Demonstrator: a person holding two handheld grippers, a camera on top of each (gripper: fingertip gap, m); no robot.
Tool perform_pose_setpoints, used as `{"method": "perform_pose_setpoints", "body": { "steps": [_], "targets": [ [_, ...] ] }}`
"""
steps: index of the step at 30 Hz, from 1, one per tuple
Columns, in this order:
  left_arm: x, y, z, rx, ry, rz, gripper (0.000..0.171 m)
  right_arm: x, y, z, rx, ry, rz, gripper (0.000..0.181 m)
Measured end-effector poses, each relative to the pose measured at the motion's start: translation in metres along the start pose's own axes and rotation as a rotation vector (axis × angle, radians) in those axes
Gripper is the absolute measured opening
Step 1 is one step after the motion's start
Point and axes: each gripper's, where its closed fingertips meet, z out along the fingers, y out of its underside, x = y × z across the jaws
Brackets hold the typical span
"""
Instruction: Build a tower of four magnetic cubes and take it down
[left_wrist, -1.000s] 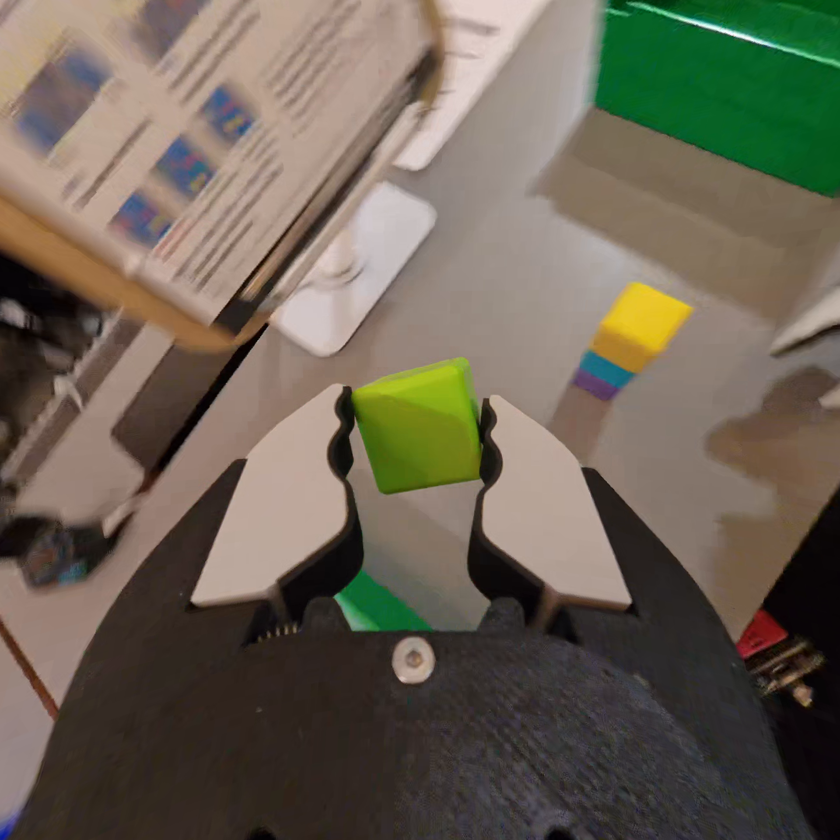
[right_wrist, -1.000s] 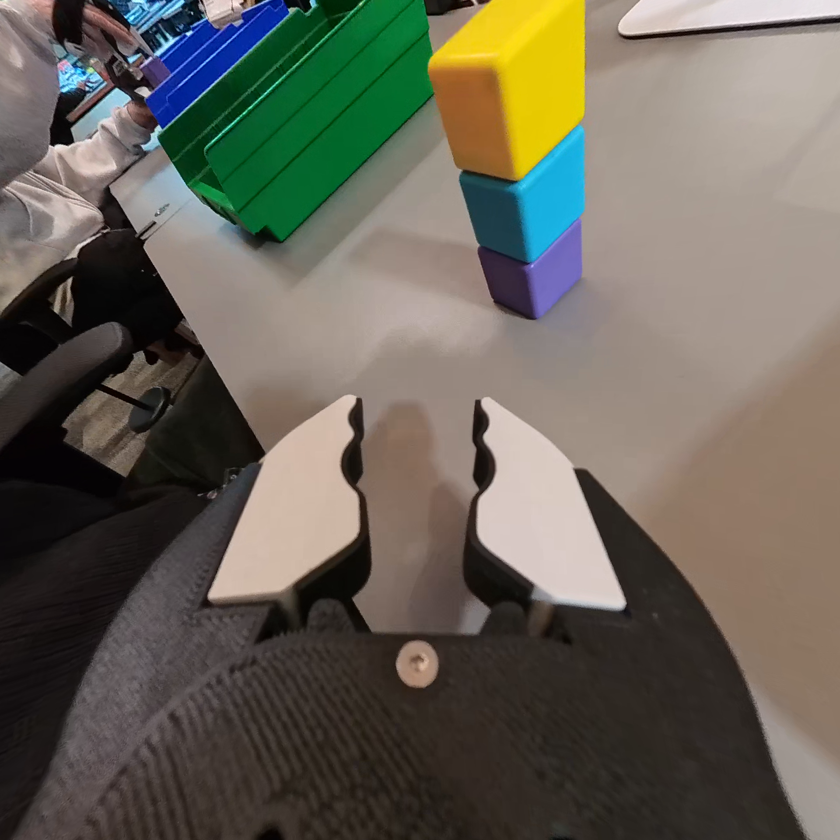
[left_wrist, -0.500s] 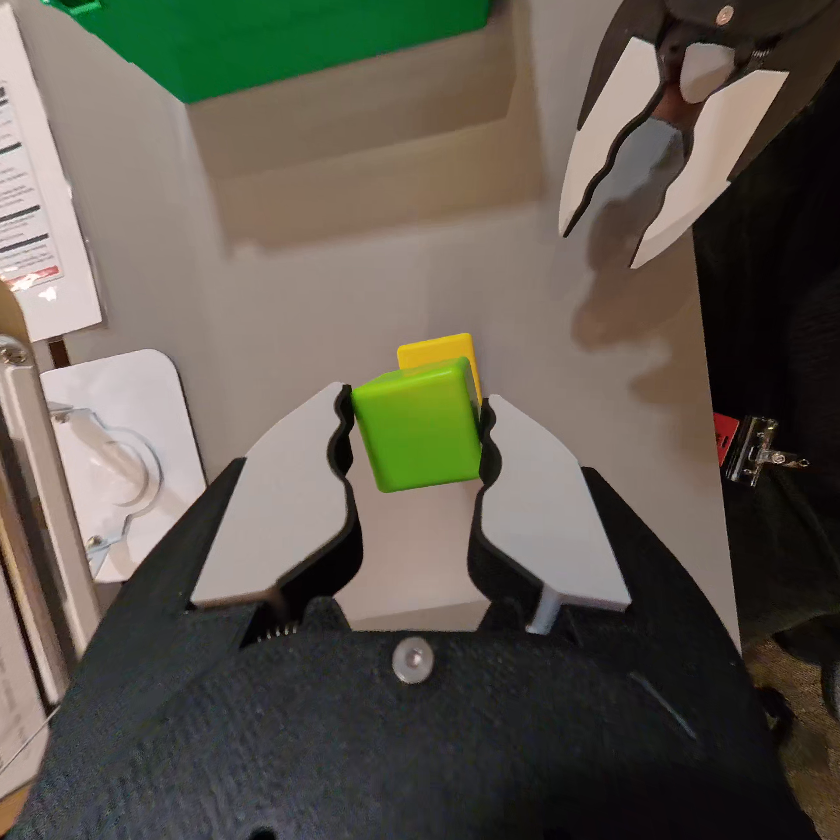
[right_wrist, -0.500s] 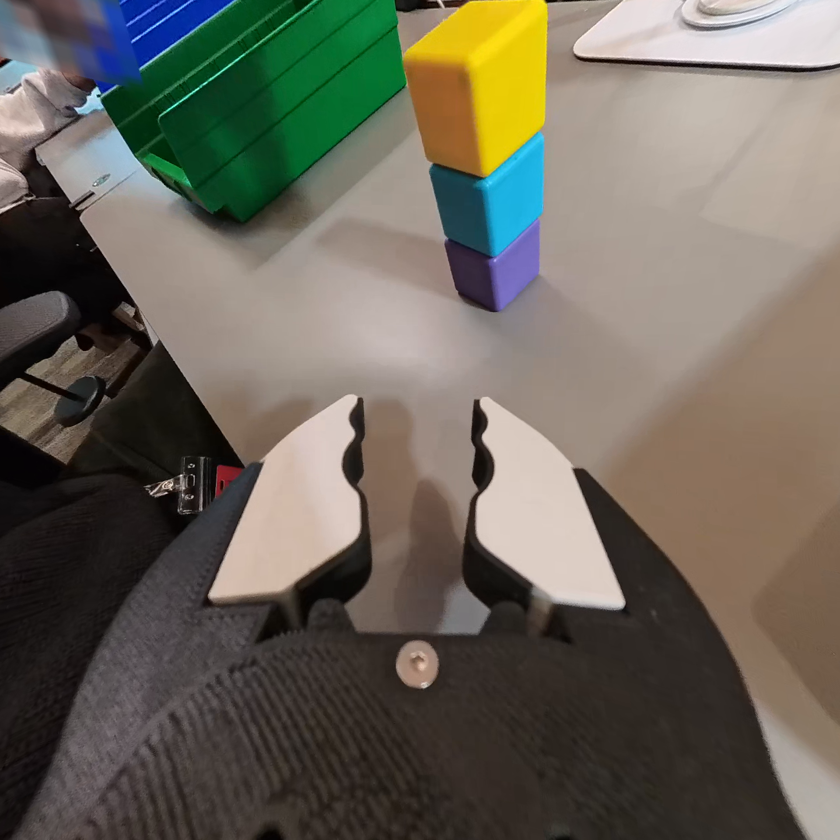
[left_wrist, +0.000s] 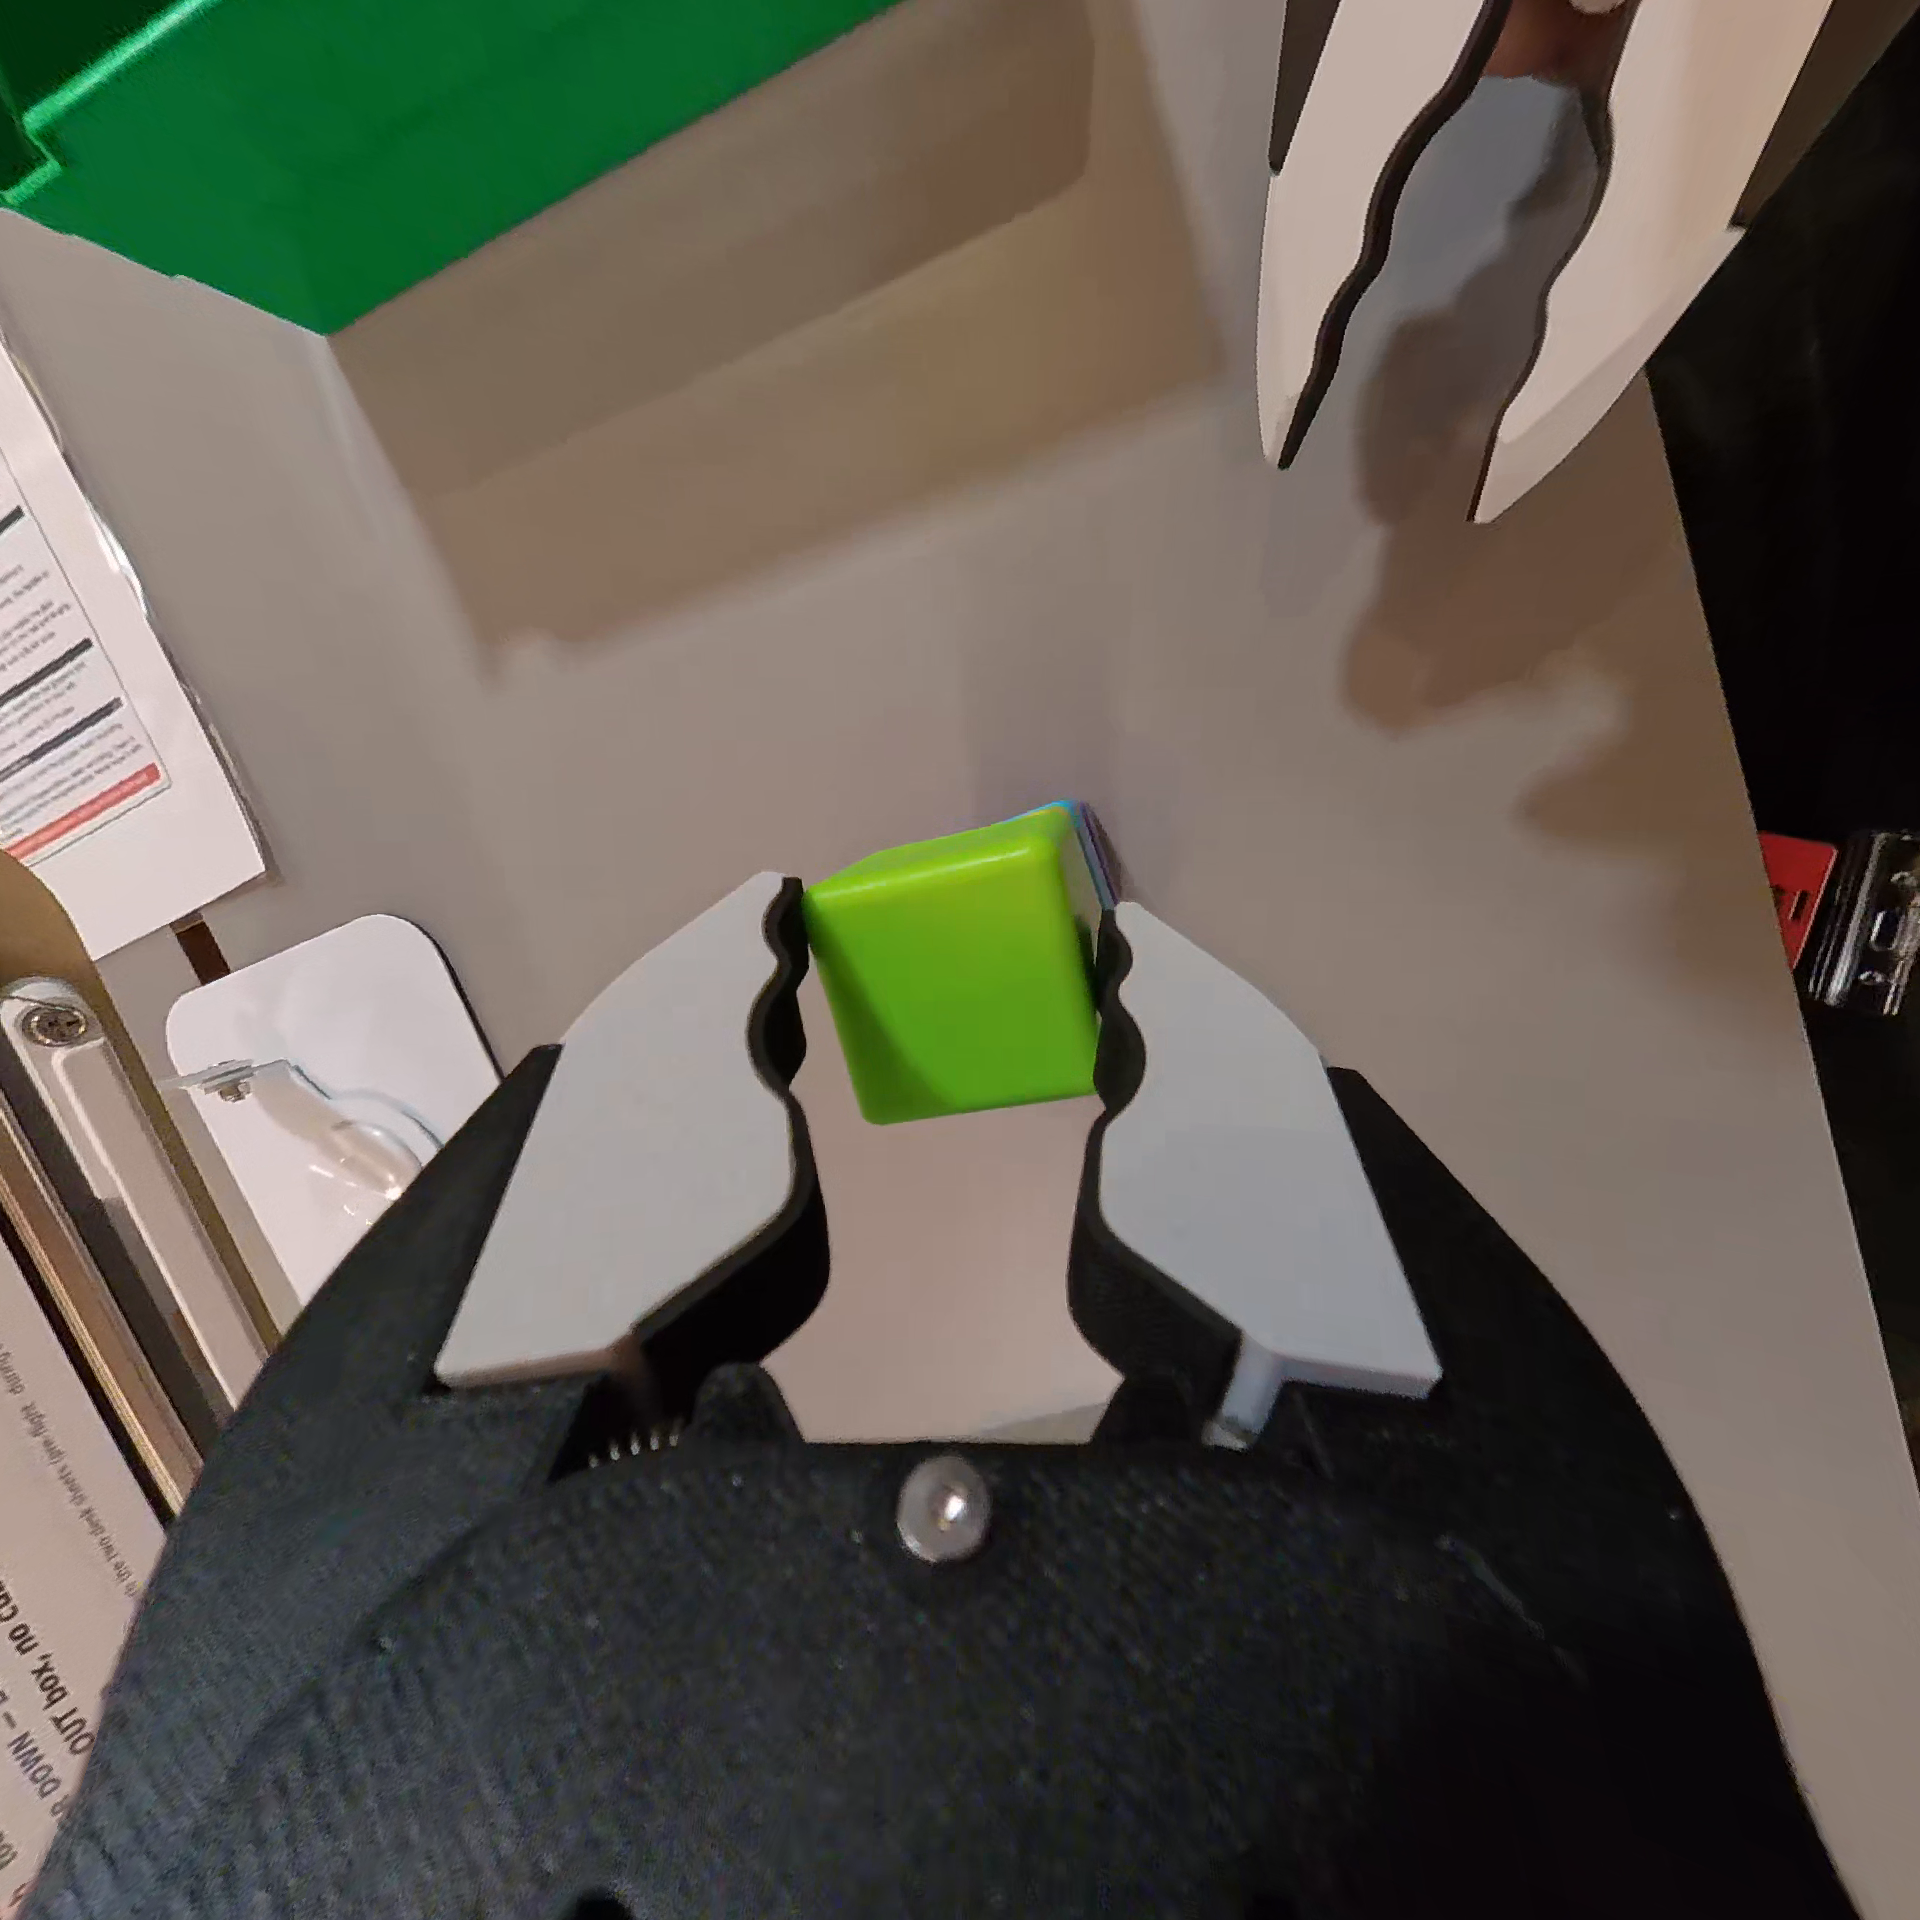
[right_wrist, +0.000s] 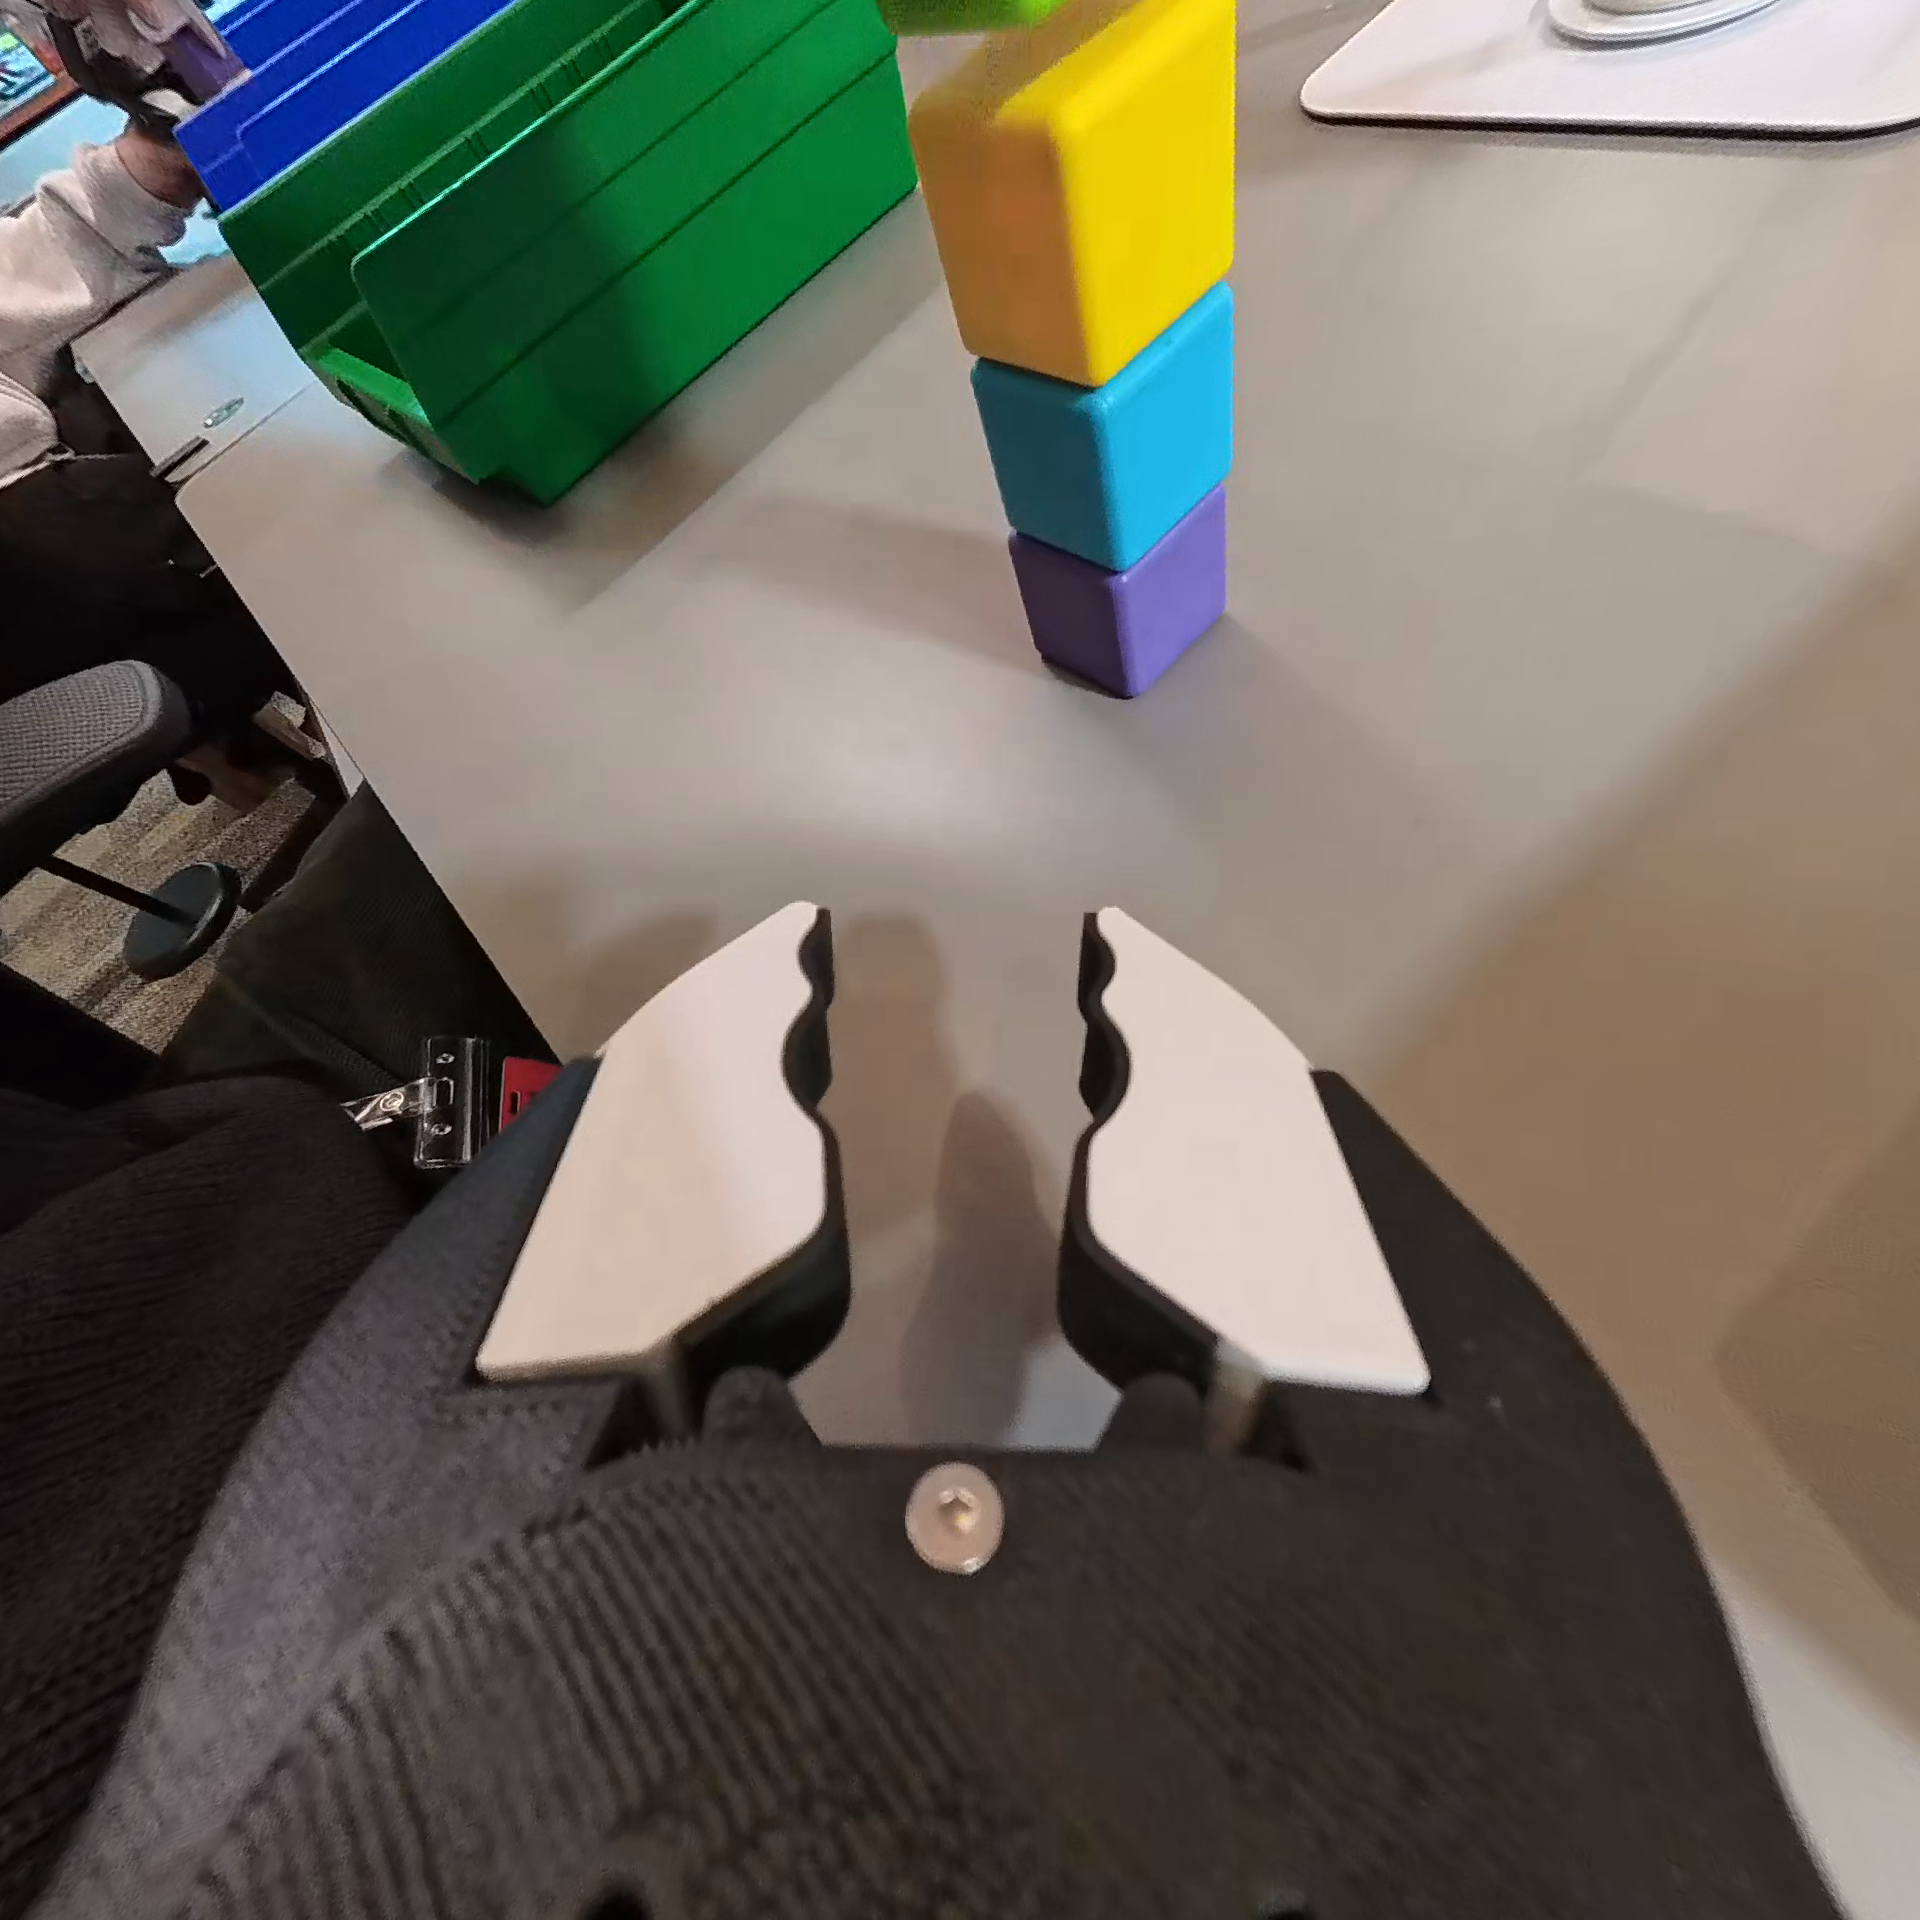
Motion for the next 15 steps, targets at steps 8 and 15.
{"method": "perform_pose_setpoints", "body": {
  "steps": [8, 15],
  "targets": [
    [-0.0002, 0.0023, 0.0074, -0.022, -0.001, -0.012, 0.053, -0.0004, -0.0001, -0.0002, 0.0, -0.004, 0.004, 0.046],
    [-0.0043, 0.005, 0.0099, -0.036, -0.066, -0.005, 0.059, -0.0018, -0.0008, -0.0004, 0.004, -0.012, 0.008, 0.046]
  ]
}}
